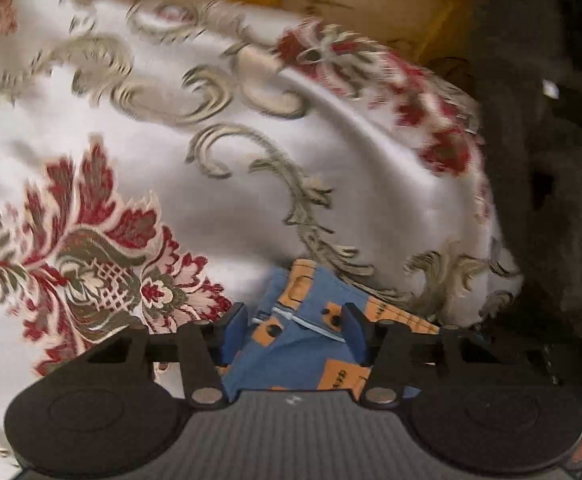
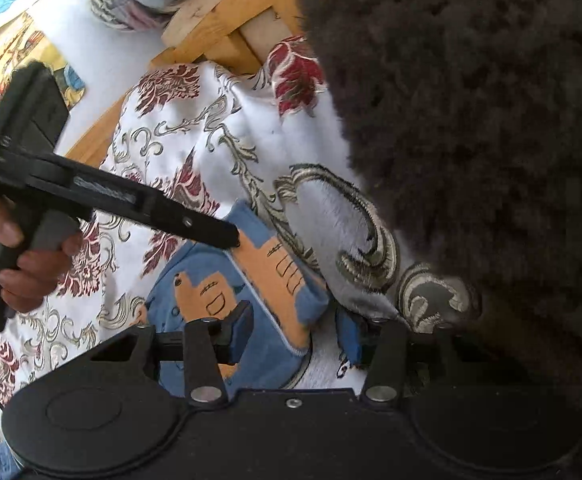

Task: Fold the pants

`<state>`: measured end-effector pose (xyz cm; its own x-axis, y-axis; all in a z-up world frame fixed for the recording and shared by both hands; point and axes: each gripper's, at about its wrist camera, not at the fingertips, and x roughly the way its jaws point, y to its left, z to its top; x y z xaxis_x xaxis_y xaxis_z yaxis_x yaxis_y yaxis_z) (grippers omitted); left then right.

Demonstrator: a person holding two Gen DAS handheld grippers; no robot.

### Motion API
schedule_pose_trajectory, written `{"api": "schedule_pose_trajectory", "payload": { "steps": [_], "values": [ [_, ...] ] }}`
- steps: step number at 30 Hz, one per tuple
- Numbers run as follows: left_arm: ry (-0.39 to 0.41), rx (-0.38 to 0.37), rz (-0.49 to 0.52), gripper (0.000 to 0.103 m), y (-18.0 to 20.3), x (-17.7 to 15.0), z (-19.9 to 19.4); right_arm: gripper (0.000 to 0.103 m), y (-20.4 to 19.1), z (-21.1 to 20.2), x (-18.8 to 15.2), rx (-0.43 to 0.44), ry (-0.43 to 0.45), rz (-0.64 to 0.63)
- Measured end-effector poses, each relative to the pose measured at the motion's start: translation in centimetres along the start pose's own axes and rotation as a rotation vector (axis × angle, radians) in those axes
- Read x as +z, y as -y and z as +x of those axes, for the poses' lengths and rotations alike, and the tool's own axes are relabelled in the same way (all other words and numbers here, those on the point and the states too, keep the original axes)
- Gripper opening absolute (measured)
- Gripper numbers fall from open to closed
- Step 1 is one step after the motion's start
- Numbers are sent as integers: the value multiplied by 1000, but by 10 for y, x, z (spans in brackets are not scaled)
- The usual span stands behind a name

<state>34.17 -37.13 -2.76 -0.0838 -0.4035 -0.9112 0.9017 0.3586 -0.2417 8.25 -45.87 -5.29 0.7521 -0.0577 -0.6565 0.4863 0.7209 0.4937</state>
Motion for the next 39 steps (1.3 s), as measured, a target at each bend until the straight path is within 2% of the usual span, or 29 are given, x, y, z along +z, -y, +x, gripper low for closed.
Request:
{"api": "schedule_pose_trajectory", "payload": {
  "steps": [1,3,5,7,9,13,17,21,26,29,32,33,35,36,37,38,39],
  "values": [
    [1,-14,-29,48,-5,1,3,34,1,1,0,-7,2,2],
    [13,-43,-87,41,-14,1,5,24,5,2,1,-21,9,20],
    [25,-41,-115,33,-17,0,4,20,7,2,1,-21,10,30],
    [49,-42,-103,23,-11,-2,0,13,7,0,2,-19,11,28],
    [85,-33,-45,16,0,-5,-9,10,6,-2,2,-16,19,21],
    [192,-23,14,15,21,-11,-34,9,-6,-15,1,-31,90,-62],
    [278,-24,57,15,34,-11,-54,9,-24,-34,-4,-71,215,-205],
    [283,-11,72,15,35,3,-48,9,-32,-36,-6,-120,263,-288],
    [227,34,94,16,28,9,-12,10,-24,-17,-2,-175,197,-306],
    [212,40,76,21,24,11,-2,12,-27,-6,-1,-202,177,-354],
    [224,51,62,23,27,11,-14,18,-29,-6,-2,-201,179,-373],
    [243,65,57,28,29,9,-22,22,-30,-5,-2,-195,181,-373],
    [281,83,29,50,31,-3,-46,30,-31,-10,-5,-187,192,-379],
    [308,94,11,66,33,-14,-61,39,-33,-11,-6,-178,198,-389],
    [341,107,-5,74,36,-27,-74,51,-35,-14,-7,-167,202,-398],
    [370,125,-23,77,39,-46,-89,57,-37,-16,-9,-156,206,-409],
    [383,139,-38,81,41,-61,-100,67,-39,-19,-14,-146,210,-423]
  ]
}}
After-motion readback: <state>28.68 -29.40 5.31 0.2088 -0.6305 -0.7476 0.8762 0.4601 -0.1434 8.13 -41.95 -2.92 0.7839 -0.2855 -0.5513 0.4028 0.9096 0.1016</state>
